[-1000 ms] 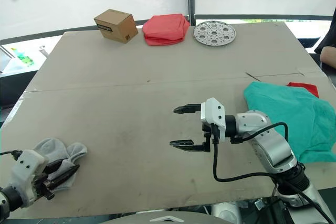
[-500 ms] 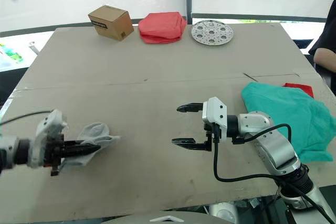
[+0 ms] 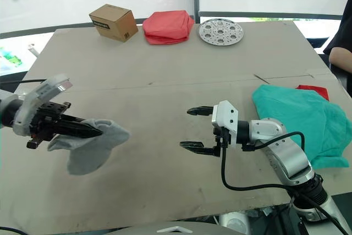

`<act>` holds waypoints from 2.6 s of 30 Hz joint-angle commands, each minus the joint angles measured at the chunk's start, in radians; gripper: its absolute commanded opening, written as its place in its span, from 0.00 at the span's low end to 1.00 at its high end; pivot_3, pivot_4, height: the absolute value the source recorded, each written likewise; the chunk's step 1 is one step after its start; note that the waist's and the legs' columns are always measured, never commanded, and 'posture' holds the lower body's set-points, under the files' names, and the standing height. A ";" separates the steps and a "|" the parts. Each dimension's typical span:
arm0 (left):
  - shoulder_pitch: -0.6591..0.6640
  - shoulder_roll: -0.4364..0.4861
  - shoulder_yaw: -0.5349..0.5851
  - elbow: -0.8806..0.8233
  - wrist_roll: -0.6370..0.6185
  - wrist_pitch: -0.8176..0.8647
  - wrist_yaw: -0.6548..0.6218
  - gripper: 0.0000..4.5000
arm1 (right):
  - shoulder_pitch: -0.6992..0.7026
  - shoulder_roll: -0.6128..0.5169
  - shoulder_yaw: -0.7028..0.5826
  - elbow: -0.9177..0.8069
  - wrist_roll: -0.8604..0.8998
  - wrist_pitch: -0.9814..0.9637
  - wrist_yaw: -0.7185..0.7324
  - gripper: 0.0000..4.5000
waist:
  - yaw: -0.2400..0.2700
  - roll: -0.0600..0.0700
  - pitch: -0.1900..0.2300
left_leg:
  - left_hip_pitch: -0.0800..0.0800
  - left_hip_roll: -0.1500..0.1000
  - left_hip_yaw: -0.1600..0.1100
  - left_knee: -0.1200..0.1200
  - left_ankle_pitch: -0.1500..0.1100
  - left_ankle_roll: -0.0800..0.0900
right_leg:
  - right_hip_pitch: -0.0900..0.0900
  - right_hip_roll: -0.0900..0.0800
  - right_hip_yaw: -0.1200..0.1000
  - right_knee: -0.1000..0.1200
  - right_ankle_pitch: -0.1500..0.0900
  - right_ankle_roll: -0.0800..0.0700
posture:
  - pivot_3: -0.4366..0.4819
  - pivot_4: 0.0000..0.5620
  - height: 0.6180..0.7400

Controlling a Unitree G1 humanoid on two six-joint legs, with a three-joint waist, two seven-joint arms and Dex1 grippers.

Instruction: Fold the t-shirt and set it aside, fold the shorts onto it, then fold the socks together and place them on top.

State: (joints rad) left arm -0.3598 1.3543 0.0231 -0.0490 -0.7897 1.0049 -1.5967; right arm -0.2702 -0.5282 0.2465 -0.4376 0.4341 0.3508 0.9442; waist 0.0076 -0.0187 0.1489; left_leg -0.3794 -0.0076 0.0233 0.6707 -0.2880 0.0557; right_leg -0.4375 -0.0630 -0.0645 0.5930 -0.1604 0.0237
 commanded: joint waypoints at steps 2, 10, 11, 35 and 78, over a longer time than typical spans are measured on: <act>-0.031 -0.032 0.035 0.000 -0.046 0.080 0.028 0.00 | 0.000 -0.007 -0.030 -0.055 0.017 0.009 -0.014 1.00 | 0.000 0.000 0.000 | 0.000 0.000 0.000 0.000 0.000 0.000 | 0.000 0.000 0.000 0.000 0.000 0.000 | 0.48 0.27 1.00; 0.001 -0.086 0.122 -0.023 -0.130 0.201 0.102 0.00 | -0.004 -0.008 -0.033 -0.041 0.015 0.002 -0.008 1.00 | 0.002 -0.001 0.000 | 0.000 0.000 0.000 0.000 0.000 -0.001 | 0.000 0.000 0.000 0.000 0.000 0.000 | 0.48 0.27 1.00; 0.005 -0.088 0.129 -0.029 -0.139 0.212 0.109 0.00 | -0.004 -0.007 -0.034 -0.040 0.016 0.002 -0.007 1.00 | 0.002 -0.001 0.000 | 0.000 0.000 0.000 0.000 0.001 -0.001 | 0.000 0.000 0.000 0.000 0.000 0.000 | 0.48 0.27 1.00; 0.014 -0.154 0.175 -0.085 -0.208 0.302 0.217 0.00 | -0.002 -0.008 -0.035 -0.038 0.014 0.000 -0.003 1.00 | 0.003 -0.002 0.000 | 0.000 0.000 -0.001 0.001 0.002 -0.003 | 0.000 0.000 0.001 0.001 0.000 0.000 | 0.48 0.27 1.00; 0.202 -0.448 0.183 -0.342 0.150 -0.393 0.680 0.00 | 0.030 0.001 -0.033 -0.043 0.001 -0.017 -0.013 1.00 | 0.003 -0.003 -0.001 | 0.004 -0.005 0.000 0.004 0.003 -0.006 | 0.003 -0.009 0.007 0.007 0.003 -0.005 | 0.48 0.27 1.00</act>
State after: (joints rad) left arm -0.1799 0.9013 0.2684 -0.3410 -0.7703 0.7851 -0.8656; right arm -0.2371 -0.5302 0.2255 -0.4552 0.4304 0.3517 0.9314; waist 0.0102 -0.0218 0.1484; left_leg -0.3752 -0.0123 0.0234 0.6734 -0.2851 0.0501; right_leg -0.4346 -0.0716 -0.0571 0.5988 -0.1578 0.0188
